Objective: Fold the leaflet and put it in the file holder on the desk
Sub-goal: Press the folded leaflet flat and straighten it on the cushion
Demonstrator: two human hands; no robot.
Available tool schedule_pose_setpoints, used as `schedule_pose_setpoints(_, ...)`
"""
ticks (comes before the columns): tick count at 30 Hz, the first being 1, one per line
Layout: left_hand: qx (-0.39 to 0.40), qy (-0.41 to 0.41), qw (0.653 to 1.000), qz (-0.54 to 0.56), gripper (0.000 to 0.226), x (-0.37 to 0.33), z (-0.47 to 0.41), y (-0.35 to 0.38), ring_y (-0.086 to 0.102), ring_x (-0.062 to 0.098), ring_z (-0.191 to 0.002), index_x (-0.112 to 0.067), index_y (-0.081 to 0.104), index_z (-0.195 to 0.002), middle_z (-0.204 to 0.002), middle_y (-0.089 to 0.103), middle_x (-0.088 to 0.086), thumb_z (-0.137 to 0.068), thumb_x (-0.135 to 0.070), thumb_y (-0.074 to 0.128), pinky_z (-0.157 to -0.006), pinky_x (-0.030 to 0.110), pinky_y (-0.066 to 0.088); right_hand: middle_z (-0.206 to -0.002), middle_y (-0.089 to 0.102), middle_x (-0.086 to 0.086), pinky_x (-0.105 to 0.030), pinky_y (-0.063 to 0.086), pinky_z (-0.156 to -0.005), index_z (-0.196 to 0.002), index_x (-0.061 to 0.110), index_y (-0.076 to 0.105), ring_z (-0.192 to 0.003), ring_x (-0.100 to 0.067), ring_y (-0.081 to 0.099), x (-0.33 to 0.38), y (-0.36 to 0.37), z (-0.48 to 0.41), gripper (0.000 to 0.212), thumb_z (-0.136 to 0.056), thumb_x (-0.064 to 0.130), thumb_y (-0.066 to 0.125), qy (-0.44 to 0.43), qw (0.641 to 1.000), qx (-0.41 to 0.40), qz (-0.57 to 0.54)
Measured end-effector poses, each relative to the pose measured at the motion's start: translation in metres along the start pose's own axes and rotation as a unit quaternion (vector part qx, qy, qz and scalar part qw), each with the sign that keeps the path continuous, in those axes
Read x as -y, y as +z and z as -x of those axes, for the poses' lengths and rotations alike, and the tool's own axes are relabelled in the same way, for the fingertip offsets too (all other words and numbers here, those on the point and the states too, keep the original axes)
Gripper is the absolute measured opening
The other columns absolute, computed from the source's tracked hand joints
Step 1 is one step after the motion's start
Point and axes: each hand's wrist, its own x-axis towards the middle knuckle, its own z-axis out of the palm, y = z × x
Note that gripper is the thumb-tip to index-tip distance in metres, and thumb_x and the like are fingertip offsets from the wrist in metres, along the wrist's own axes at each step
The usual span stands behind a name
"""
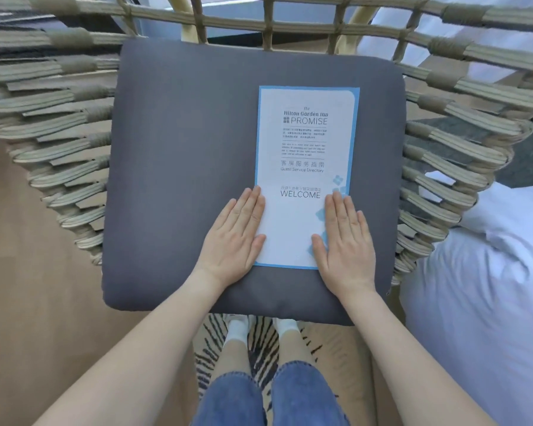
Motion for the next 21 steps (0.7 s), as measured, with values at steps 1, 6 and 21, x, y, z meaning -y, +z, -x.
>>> schedule_pose_setpoints(1,0.003,-0.002,1.000,0.002,0.061,0.001,0.000,0.004,0.020,0.029,-0.148,0.002,0.023,-0.151,-0.159,0.017,0.016,-0.100,-0.031,0.027,-0.121,0.042,0.015,-0.162,0.026,-0.011,-0.037,0.009,-0.123,-0.155,0.005,0.026,-0.150,-0.024,0.022,0.000,0.004,0.000,0.067,-0.096,0.036,0.038,0.002,1.000,0.001,0.005)
schedule_pose_setpoints(6,0.040,-0.014,0.999,-0.009,0.062,0.000,-0.003,0.000,0.020,0.031,-0.148,0.003,0.022,-0.150,-0.159,0.020,0.019,-0.099,-0.031,0.023,-0.121,0.044,0.016,-0.161,0.030,-0.013,-0.039,0.013,-0.122,-0.153,0.003,0.030,-0.149,-0.027,0.027,0.004,-0.002,-0.003,0.067,-0.095,0.036,0.036,0.016,0.999,0.031,0.010)
schedule_pose_setpoints(21,-0.011,-0.279,0.903,0.326,0.061,-0.018,-0.064,-0.086,0.040,0.029,-0.127,-0.008,0.030,-0.149,-0.141,0.046,0.012,-0.091,-0.012,0.051,-0.101,0.034,0.033,-0.144,0.048,-0.013,-0.040,0.036,-0.101,-0.155,0.012,0.029,-0.124,-0.034,0.040,0.021,-0.084,-0.050,0.064,-0.096,0.019,0.051,0.188,0.967,0.001,-0.173)
